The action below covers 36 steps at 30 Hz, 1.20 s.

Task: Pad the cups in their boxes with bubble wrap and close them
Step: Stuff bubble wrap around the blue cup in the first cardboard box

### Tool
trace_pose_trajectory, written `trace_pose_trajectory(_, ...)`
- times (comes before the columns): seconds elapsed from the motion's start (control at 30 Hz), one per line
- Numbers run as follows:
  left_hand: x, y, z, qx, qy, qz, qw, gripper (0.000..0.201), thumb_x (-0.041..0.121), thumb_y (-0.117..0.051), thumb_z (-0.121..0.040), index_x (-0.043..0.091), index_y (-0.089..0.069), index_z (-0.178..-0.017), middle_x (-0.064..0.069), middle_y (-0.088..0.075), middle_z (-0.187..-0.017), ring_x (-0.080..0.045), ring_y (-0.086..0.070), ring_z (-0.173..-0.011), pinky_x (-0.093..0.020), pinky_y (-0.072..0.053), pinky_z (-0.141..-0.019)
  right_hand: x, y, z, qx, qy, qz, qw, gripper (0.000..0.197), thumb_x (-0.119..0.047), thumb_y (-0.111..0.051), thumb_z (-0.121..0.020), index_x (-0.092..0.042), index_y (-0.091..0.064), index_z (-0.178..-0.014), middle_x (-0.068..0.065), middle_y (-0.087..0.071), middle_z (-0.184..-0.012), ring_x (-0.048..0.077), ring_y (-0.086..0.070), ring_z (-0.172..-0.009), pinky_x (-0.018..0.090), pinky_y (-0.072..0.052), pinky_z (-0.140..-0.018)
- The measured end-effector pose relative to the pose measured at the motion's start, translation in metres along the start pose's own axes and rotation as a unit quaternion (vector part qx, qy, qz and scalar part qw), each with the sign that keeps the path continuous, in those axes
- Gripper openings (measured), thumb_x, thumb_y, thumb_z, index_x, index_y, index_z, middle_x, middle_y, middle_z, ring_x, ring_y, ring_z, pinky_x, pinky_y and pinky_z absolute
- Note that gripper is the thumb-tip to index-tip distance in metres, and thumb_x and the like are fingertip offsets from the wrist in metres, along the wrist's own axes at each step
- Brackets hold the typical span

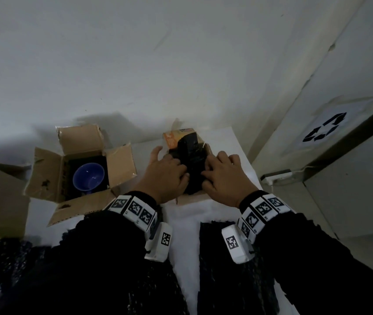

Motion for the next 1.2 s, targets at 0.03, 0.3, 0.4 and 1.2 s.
trace_pose_trajectory(0.03,0.001,0.001,0.002,-0.003,0.014,-0.012,1.000,0.058,0.049,-0.013,-0.086,0.021,-0.063,-0.076,0.003,-0.064,-0.082,-0.021,-0.055,-0.101,-0.055,-0.012,-0.111,0.002,0.000,0.000,-0.006,-0.006,0.005,1.000,0.043,-0.041,-0.029,-0.082,-0.019,-0.063,-0.069,0.000,-0.053,-0.084,0.025,-0.043,-0.085,0.037,-0.021,-0.073)
trace_pose_trajectory(0.3,0.012,0.000,-0.002,-0.072,0.049,-0.011,0.996,0.061,0.066,-0.020,-0.086,0.034,-0.065,-0.112,0.010,-0.067,-0.107,-0.017,-0.037,-0.134,-0.064,0.022,-0.108,-0.007,0.017,-0.004,-0.117,-0.040,-0.003,0.992,0.045,-0.054,-0.008,-0.073,-0.023,-0.039,-0.084,-0.001,-0.041,-0.068,0.022,-0.035,-0.092,0.042,-0.021,-0.084)
trace_pose_trajectory(0.4,0.008,-0.011,-0.010,-0.140,0.047,-0.029,0.989,0.062,0.071,-0.026,-0.082,0.040,-0.057,-0.125,0.012,-0.064,-0.118,-0.018,-0.030,-0.138,-0.064,0.033,-0.097,-0.008,0.025,-0.005,-0.183,-0.067,-0.024,0.981,0.043,-0.044,-0.019,-0.089,-0.020,-0.053,-0.078,0.001,-0.053,-0.081,0.025,-0.038,-0.108,0.045,-0.021,-0.095)
trace_pose_trajectory(1.2,-0.005,-0.007,-0.005,-0.015,0.085,0.048,0.995,0.029,0.049,-0.066,-0.071,0.029,-0.053,-0.088,0.010,-0.058,-0.097,-0.015,-0.055,-0.105,-0.042,-0.018,-0.110,-0.001,-0.002,-0.049,0.060,-0.219,-0.180,0.957,0.029,-0.052,-0.062,-0.080,-0.032,-0.049,-0.094,-0.009,-0.060,-0.083,0.020,-0.045,-0.097,0.041,-0.019,-0.086)
Point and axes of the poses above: each hand's wrist, its own z-axis away from the middle knuckle, its own y-axis out of the back of the hand, x = y × z, the point moved 2 cm from there along -z, towards the middle knuckle
